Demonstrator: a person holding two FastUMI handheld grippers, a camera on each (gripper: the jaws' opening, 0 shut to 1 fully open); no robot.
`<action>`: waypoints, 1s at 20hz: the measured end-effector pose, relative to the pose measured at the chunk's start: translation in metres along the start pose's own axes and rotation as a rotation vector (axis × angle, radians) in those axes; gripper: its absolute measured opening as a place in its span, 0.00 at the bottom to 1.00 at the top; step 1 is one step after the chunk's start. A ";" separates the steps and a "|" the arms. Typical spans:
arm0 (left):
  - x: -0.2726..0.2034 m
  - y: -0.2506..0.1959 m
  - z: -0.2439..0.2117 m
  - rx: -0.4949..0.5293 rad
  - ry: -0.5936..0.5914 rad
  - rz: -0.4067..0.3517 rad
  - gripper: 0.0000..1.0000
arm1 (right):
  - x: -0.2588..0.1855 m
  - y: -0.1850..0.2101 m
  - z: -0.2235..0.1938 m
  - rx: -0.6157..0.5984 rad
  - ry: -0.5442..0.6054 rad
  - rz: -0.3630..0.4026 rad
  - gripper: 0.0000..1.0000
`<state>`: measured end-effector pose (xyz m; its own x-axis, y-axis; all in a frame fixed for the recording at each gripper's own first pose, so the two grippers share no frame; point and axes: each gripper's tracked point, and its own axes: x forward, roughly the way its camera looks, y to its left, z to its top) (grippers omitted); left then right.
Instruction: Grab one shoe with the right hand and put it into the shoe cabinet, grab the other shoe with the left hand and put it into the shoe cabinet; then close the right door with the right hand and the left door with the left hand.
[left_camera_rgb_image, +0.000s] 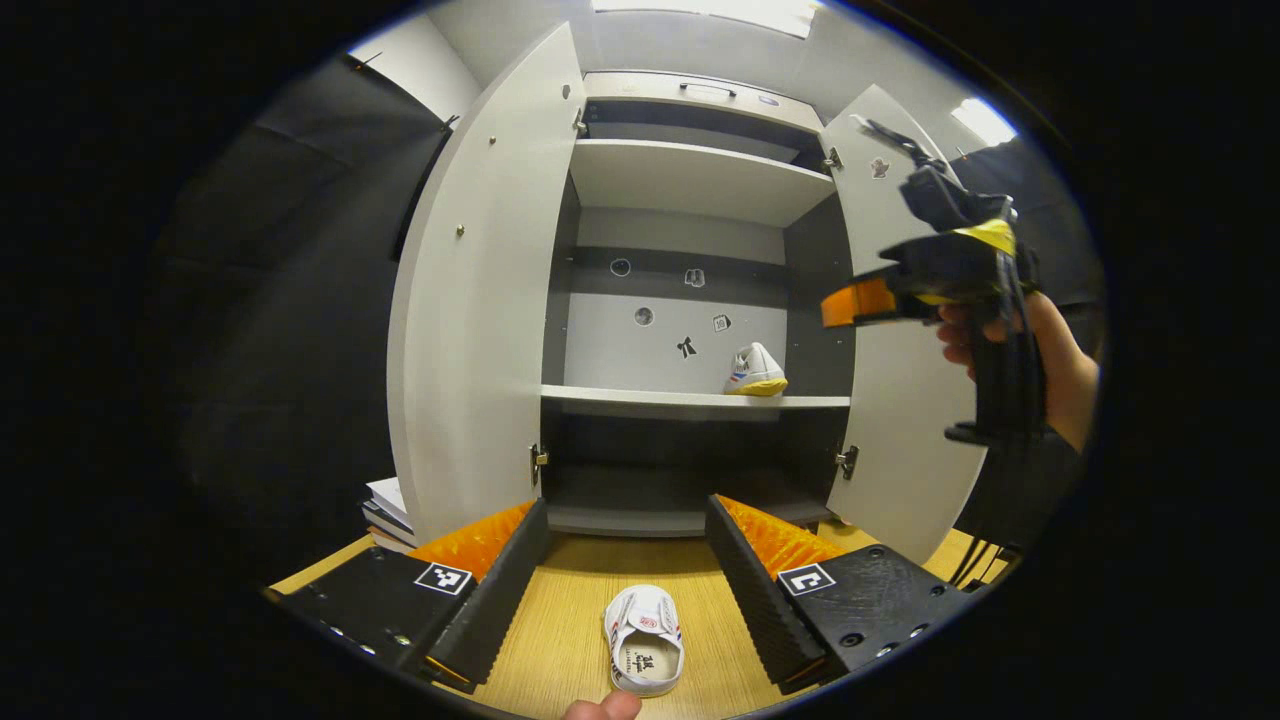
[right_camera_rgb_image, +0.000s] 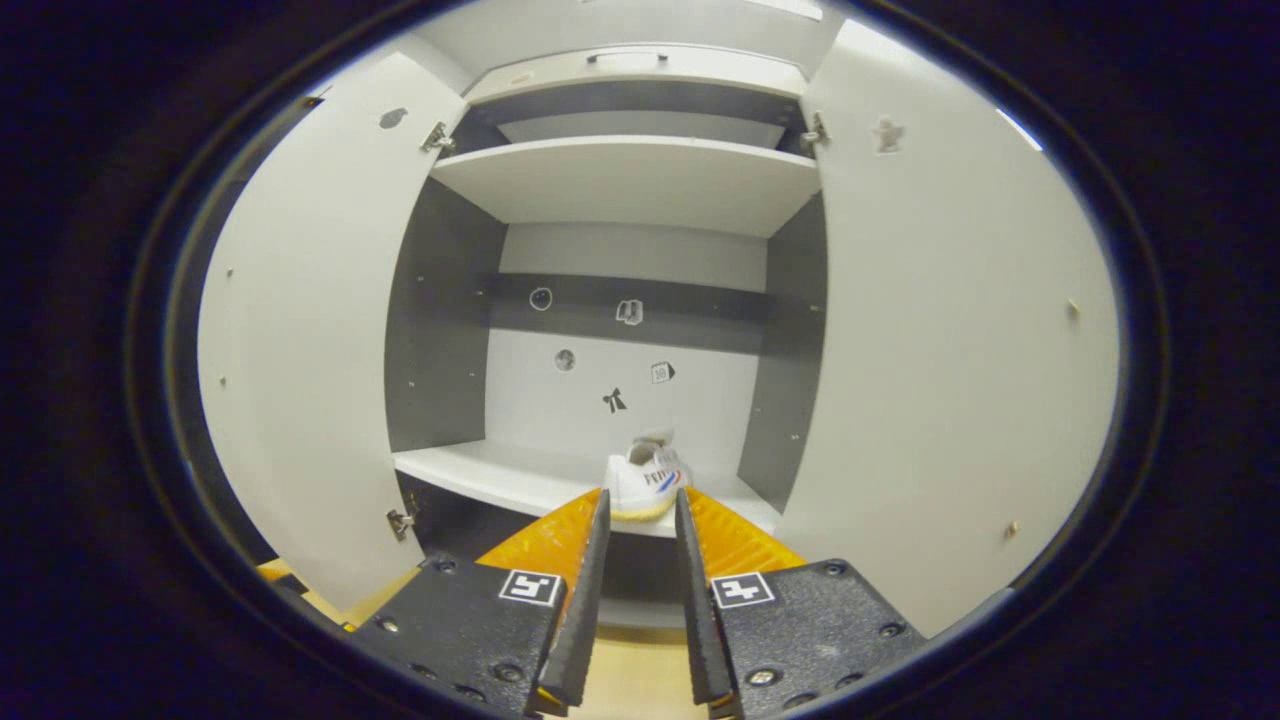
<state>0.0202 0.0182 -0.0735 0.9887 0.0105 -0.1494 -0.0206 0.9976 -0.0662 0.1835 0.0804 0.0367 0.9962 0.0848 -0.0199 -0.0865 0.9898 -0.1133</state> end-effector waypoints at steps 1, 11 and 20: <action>0.000 -0.001 -0.001 0.002 0.004 -0.001 0.95 | -0.014 -0.003 -0.013 0.013 -0.013 -0.007 0.42; -0.004 -0.003 -0.054 0.030 0.108 0.019 0.96 | -0.116 -0.029 -0.144 -0.008 0.007 -0.110 0.51; -0.005 0.013 -0.152 0.009 0.375 0.019 0.96 | -0.136 -0.035 -0.161 0.064 0.028 -0.103 0.69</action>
<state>-0.0078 0.0211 -0.2237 0.8653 0.0048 -0.5013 -0.0355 0.9980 -0.0518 0.0494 0.0155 -0.1169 0.9990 -0.0200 -0.0388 0.0180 0.9985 -0.0521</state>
